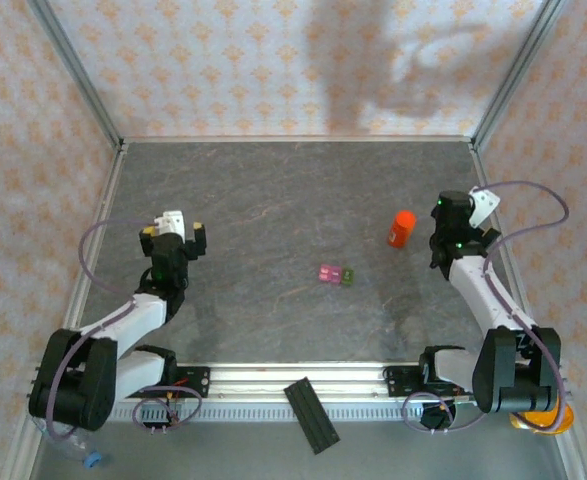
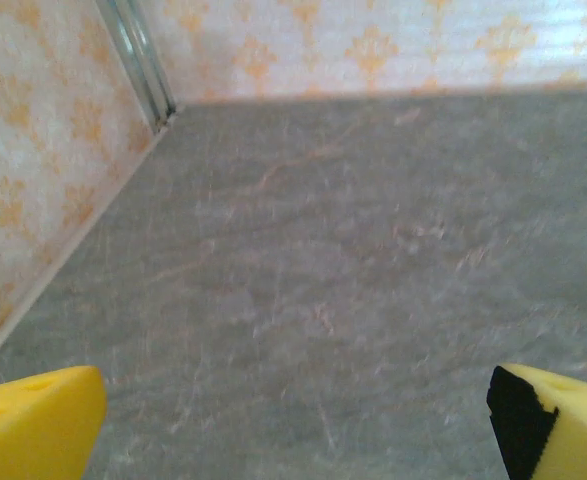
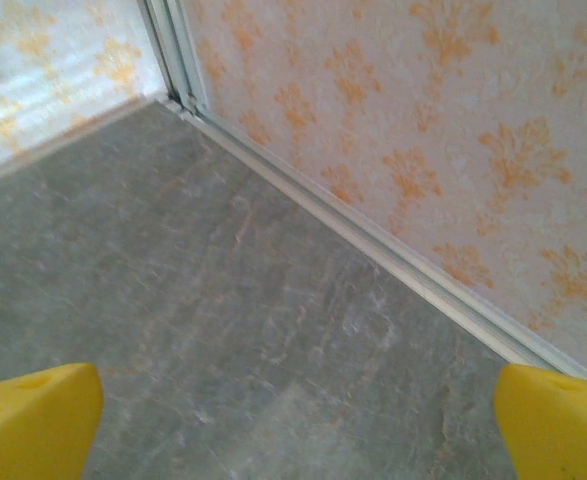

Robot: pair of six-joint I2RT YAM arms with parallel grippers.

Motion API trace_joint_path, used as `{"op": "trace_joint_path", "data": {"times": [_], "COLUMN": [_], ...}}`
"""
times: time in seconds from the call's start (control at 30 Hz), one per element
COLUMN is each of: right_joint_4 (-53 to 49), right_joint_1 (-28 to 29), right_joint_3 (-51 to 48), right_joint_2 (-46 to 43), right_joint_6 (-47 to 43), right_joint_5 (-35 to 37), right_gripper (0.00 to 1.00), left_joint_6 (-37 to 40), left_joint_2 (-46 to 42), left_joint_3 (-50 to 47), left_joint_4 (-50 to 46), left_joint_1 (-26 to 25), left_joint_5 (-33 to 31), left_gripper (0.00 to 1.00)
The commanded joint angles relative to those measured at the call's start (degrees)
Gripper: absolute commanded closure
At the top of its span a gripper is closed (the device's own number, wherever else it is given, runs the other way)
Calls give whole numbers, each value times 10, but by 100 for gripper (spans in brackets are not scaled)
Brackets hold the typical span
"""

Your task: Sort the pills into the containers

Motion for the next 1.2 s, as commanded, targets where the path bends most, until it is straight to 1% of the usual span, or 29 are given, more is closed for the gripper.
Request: {"op": "trace_joint_path", "data": {"times": [0.0,0.07,0.2,0.27,0.33,0.4,0.47,0.5,0.53,0.6,0.63,0.67,0.7,0.77,0.8,0.87,1.17], "right_joint_4": [129,192,335,390,452,465,556,544,483,477,441,431,453,438,455,449,440], "right_joint_1": [-2,-2,-2,0,2,11,16,16,16,16,14,12,12,13,17,19,21], "right_joint_3": [-59,-97,-155,-172,-186,-180,-194,-192,-177,-157,-143,-142,-146,-144,-152,-150,-141], "right_joint_2": [12,30,72,101,132,158,208,202,186,207,201,198,205,198,197,197,204], "right_joint_6": [-32,-40,-47,-58,-80,-107,-129,-136,-136,-137,-137,-136,-136,-139,-140,-139,-142], "right_joint_5": [19,2,-61,-92,-135,-174,-208,-227,-235,-238,-242,-243,-243,-243,-229,-225,-230], "right_gripper": [0,0,1,1,1,1,1,1,1,0,1,0,1,1,1,1,1], "left_joint_6": [7,3,7,19,8,7,5,9,8,-5,-19,-25,-24,-23,-22,-20,-20], "left_joint_2": [53,89,180,219,206,211,207,206,208,207,208,208,211,209,209,209,209], "left_joint_3": [-16,-17,0,6,21,30,36,39,39,49,58,59,58,59,57,55,56], "left_joint_4": [138,178,241,276,228,212,192,185,187,165,148,147,155,149,153,156,154], "left_joint_1": [4,4,4,5,12,24,30,32,36,52,67,76,76,76,75,69,68], "left_joint_5": [-6,5,20,30,40,70,92,110,122,149,161,174,173,171,167,154,154], "left_gripper": [0,0,0,0,0,0,0,0,0,0,0,0,0,0,0,0,0]}}
